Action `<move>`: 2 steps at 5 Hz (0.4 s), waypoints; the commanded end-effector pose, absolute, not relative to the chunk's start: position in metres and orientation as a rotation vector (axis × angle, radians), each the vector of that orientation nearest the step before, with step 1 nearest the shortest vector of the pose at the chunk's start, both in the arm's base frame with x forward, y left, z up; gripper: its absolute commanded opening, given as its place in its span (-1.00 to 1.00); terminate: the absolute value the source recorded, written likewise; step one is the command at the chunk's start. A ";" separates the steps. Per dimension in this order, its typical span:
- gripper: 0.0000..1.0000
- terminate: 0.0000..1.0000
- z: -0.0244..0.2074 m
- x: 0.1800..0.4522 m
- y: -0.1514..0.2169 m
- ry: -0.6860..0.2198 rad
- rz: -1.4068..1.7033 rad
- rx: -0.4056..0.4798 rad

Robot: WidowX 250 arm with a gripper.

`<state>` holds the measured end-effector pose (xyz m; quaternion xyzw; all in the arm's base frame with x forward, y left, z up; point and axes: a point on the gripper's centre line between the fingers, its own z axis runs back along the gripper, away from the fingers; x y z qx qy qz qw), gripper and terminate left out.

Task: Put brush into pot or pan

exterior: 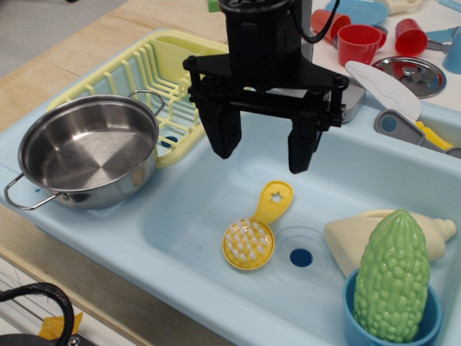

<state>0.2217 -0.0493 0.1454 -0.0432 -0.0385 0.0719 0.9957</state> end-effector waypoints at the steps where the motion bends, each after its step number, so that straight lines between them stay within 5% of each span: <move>1: 1.00 -1.00 0.145 0.222 -0.049 -0.077 0.144 -0.087; 2: 1.00 -1.00 0.136 0.224 -0.053 -0.056 0.136 -0.074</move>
